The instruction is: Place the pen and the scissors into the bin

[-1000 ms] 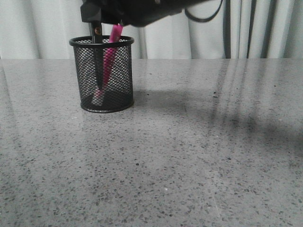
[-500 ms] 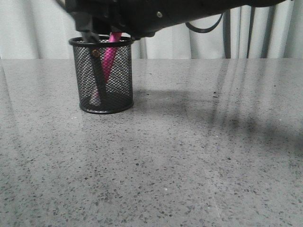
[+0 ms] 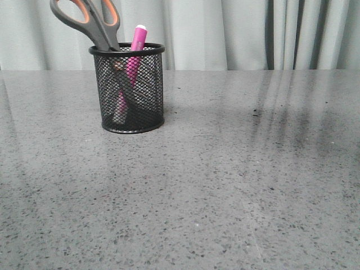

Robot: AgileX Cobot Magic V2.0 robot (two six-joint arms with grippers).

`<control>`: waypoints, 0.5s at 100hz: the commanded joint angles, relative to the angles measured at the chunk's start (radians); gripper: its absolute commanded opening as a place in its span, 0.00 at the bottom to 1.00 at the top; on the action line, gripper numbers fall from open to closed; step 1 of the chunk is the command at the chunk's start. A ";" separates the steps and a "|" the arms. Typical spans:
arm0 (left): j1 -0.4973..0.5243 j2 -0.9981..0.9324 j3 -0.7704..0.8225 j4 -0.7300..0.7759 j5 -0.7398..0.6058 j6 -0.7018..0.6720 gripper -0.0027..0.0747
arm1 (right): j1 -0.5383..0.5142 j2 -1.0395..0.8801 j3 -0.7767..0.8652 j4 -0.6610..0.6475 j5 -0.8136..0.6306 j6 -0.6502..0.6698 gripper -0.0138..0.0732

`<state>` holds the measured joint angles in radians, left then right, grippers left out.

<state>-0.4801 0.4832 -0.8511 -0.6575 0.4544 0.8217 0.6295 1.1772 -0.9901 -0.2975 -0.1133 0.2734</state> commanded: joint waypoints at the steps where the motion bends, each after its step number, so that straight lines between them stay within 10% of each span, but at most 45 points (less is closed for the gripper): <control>1: -0.008 -0.061 0.072 0.224 -0.035 -0.233 0.04 | -0.008 -0.156 0.015 -0.137 0.201 -0.020 0.09; 21: -0.008 -0.221 0.290 0.576 -0.011 -0.647 0.01 | -0.006 -0.557 0.294 -0.201 0.454 -0.020 0.09; 50: -0.008 -0.306 0.401 0.589 -0.019 -0.667 0.01 | -0.006 -1.040 0.528 -0.200 0.665 -0.020 0.09</control>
<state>-0.4801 0.1693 -0.4348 -0.0686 0.5122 0.1728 0.6295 0.2228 -0.4683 -0.4693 0.5582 0.2620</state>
